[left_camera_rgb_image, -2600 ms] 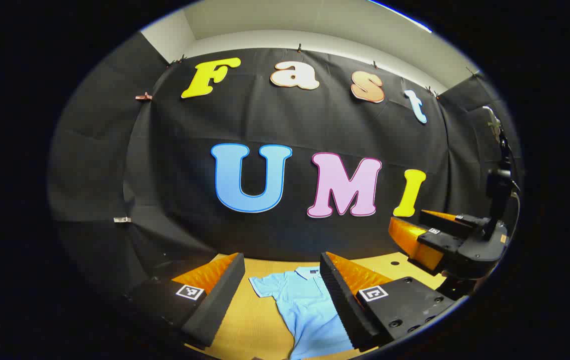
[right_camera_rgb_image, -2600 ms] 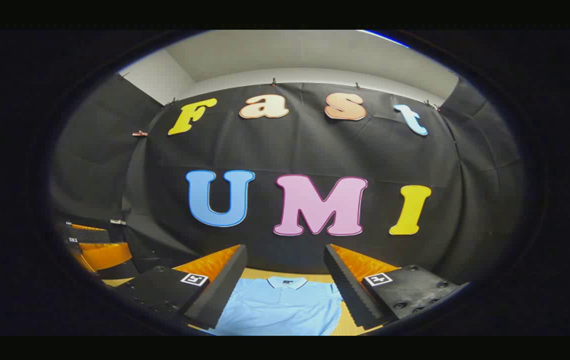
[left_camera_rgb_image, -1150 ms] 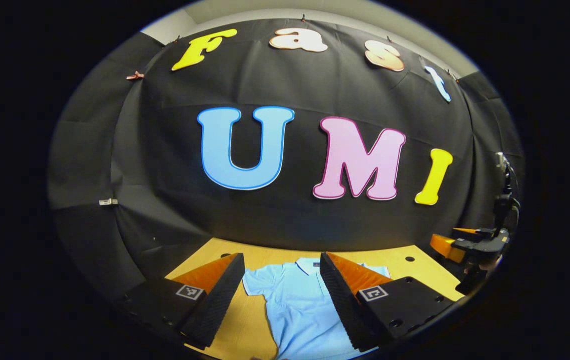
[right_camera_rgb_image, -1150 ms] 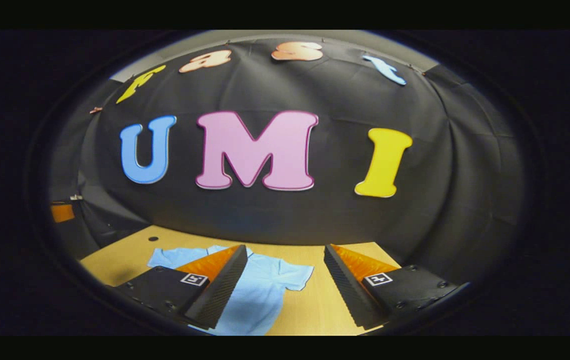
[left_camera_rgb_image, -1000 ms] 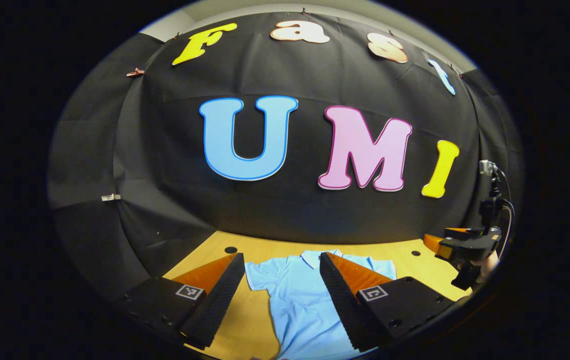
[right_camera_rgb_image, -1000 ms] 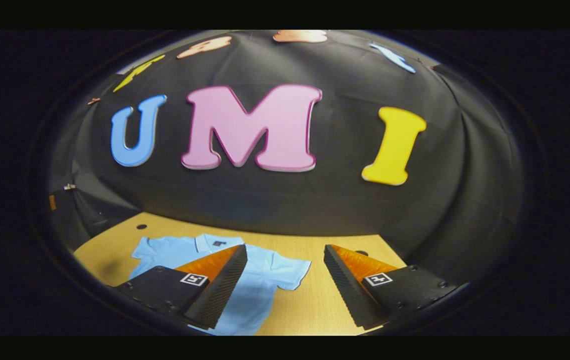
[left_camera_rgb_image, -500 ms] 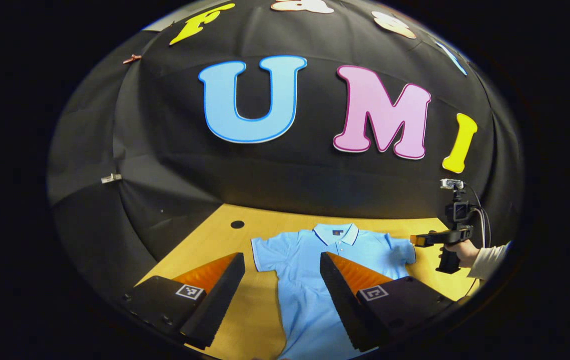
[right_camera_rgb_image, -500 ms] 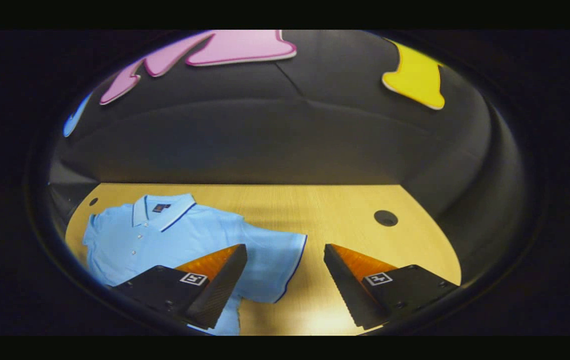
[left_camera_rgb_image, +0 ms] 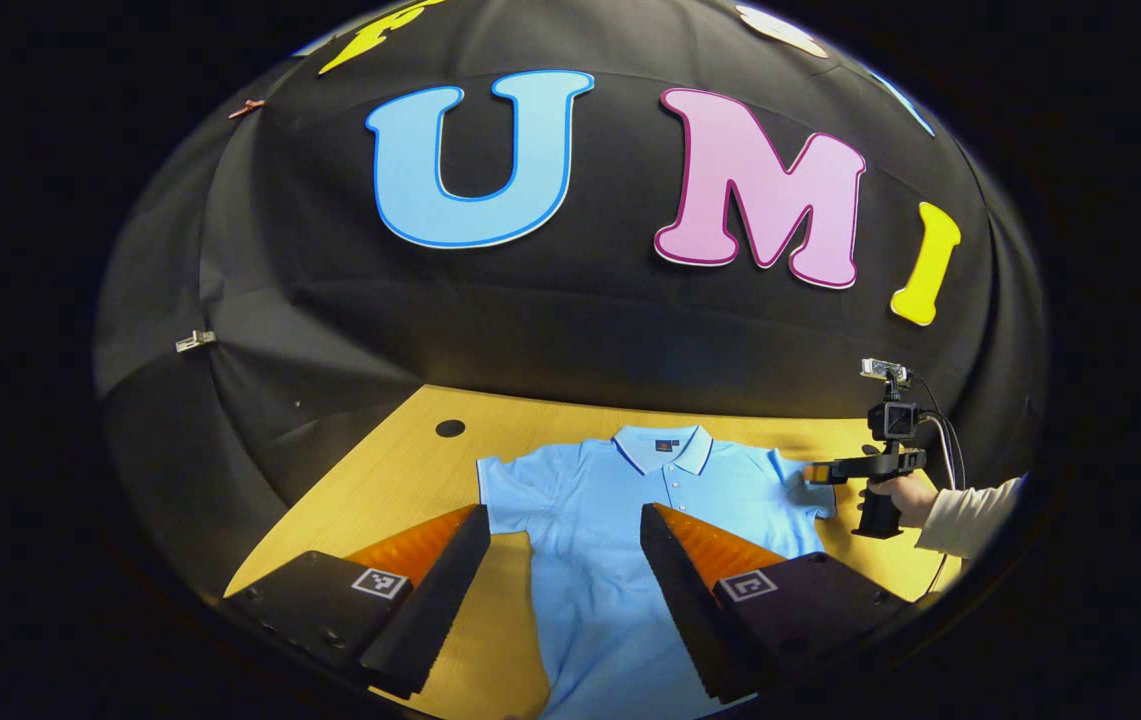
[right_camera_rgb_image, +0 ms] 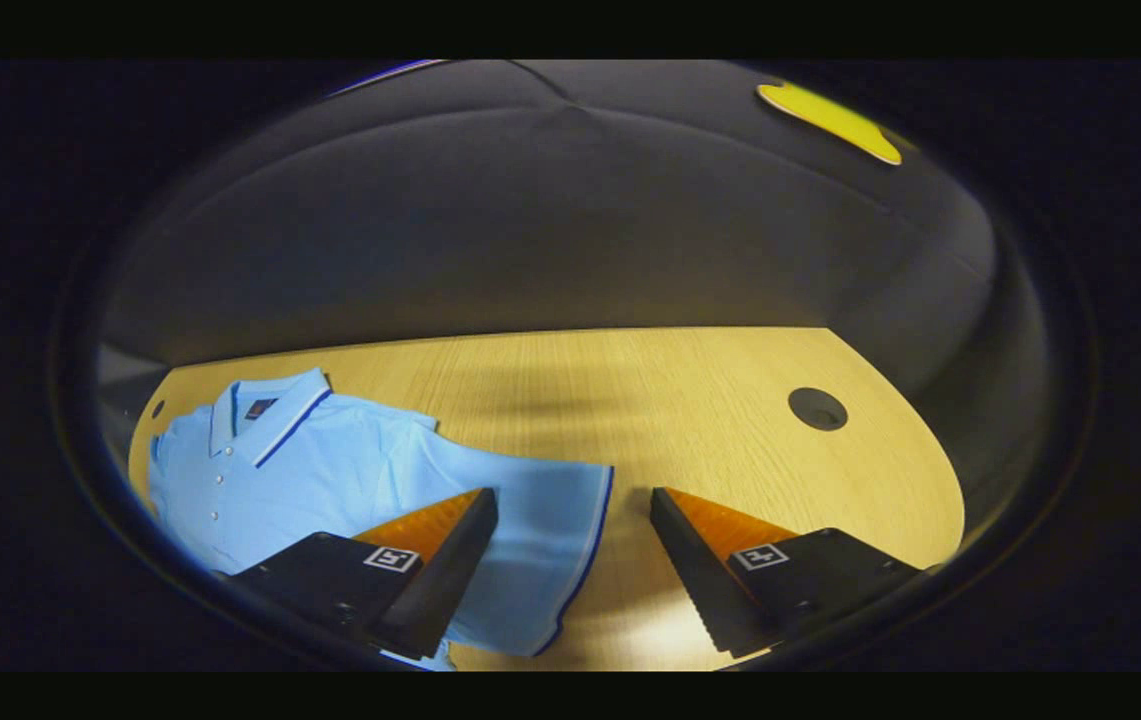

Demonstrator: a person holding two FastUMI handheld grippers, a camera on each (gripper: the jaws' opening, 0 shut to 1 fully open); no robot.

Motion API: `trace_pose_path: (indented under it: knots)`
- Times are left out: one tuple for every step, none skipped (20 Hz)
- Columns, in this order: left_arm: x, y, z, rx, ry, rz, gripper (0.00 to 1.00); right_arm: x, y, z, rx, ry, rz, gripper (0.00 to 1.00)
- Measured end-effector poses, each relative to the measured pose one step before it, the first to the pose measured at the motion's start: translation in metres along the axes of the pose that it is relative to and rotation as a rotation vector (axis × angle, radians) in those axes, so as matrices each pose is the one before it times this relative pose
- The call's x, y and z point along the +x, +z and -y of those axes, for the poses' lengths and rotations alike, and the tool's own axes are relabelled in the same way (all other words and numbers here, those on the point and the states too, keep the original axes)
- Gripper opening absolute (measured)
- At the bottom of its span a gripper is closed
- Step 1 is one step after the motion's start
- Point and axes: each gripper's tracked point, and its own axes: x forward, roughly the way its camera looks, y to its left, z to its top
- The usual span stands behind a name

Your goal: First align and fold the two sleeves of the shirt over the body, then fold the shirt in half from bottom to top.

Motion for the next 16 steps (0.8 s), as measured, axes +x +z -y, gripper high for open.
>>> trace_pose_path:
  knots:
    - [0.00194,-0.00023,0.00223,0.00181,-0.00393,0.00025,0.97,-0.00025,-0.00031,-0.00263,-0.00003,-0.00381,-0.00266,0.83]
    - [0.00165,-0.00025,0.00171,0.00043,-0.00263,-0.00203,0.97,0.00151,-0.00149,-0.0031,-0.00071,0.00936,-0.0019,0.8]
    - [0.00185,-0.00152,0.00082,-0.00257,-0.00129,-0.00274,0.97,-0.00012,0.00027,-0.00256,-0.00362,0.00788,0.00143,0.64]
    - [0.00093,-0.00011,0.0003,-0.0037,0.0008,-0.00109,0.97,-0.00214,0.00011,-0.00191,-0.00454,0.00595,-0.00047,0.53]
    - [0.00038,-0.00012,-0.00327,-0.00168,0.01366,0.00423,0.97,0.00089,0.00076,-0.00216,-0.0013,0.00938,0.00402,0.42]
    - [0.00053,0.0016,-0.00392,-0.00512,0.01874,0.01039,0.97,-0.0002,-0.00179,-0.00087,-0.00018,-0.00566,-0.00238,0.41]
    - [-0.00111,0.00108,-0.00009,-0.00927,0.00445,0.00712,0.97,0.00074,0.00234,-0.00221,-0.00802,0.00014,0.00797,0.21]
    - [-0.00018,0.00055,0.00005,-0.00866,0.00116,0.0028,0.97,-0.00001,-0.00416,-0.00109,-0.00604,-0.00666,-0.00713,0.11]
    - [0.00027,-0.00357,-0.00019,-0.00725,0.00214,-0.00352,0.97,-0.00125,0.00367,-0.00057,0.00796,0.00217,-0.00029,0.01]
    - [-0.0004,-0.00234,-0.0013,-0.00712,-0.0004,-0.00544,0.97,-0.00014,-0.00173,-0.00314,0.02456,0.00809,-0.00852,0.02]
    - [-0.00112,-0.00243,-0.00118,-0.00508,-0.00098,-0.00339,0.97,0.00008,0.00119,-0.00074,0.0311,0.00134,-0.00838,0.02]
    - [-0.0016,-0.00207,-0.00255,-0.00303,0.00137,-0.0016,0.97,-0.00494,0.00264,0.00063,0.02359,-0.00086,0.00108,0.04]
    - [-0.0014,-0.0015,-0.00331,-0.00164,0.00065,-0.00116,0.97,-0.00498,0.00905,0.0002,0.01136,-0.00798,0.0174,0.07]
    - [-0.00179,-0.00025,-0.00399,-0.00159,0.00175,0.00044,0.97,-0.00684,0.01149,-0.00092,0.00329,-0.00558,0.03077,0.07]
    - [-0.00178,-0.00129,-0.00438,-0.00305,0.00295,0.00105,0.97,-0.00708,0.01508,-0.00514,0.00406,0.00222,0.03397,0.07]
    - [-0.00143,0.00011,-0.00518,-0.0065,0.00426,0.00077,0.97,-0.00857,0.01186,-0.00833,0.00645,0.00444,0.02722,0.07]
